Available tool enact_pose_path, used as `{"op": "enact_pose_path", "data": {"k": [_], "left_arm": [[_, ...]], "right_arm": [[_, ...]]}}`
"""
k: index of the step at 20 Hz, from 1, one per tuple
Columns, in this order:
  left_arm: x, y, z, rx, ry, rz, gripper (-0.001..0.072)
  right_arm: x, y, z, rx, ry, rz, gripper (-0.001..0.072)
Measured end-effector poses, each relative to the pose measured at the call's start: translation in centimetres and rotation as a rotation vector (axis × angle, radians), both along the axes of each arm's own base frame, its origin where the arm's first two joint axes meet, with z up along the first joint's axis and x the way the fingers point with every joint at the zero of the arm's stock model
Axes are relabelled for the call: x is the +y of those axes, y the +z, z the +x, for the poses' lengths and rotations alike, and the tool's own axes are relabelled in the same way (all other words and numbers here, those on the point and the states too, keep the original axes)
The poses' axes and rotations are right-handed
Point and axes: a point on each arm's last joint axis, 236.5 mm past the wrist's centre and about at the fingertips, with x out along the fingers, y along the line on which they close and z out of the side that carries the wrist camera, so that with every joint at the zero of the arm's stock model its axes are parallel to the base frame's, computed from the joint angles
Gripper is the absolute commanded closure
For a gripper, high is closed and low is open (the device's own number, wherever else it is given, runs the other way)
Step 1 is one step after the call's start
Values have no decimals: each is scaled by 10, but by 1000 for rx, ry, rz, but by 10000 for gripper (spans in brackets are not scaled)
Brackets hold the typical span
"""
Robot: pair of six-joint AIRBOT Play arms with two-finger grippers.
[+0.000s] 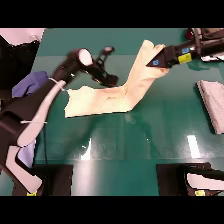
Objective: Fold the shirts.
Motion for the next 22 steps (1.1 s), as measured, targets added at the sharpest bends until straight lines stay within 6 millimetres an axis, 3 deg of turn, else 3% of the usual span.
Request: {"op": "enact_pose_path", "data": {"k": [4,9,13,16,17,19,22], "left_arm": [[85,74,18,-131,94,56,681],[203,160,13,-294,271,154,681],[257,201,-2,-371,377,190,681],[272,209,-11,-375,403,206,681],[274,210,-13,-373,406,208,681],[278,211,-16,-370,413,214,681],[280,209,-18,-362,415,217,681]], "right_arm": [[51,1,2,-5,100,10,700],[133,-32,0,28,223,21,699],[198,-91,3,67,252,26,697],[243,-133,1,72,266,27,696],[258,-146,-3,71,271,28,643],[286,-162,-10,44,274,39,-8],[315,-162,-25,-25,308,63,-2]]}}
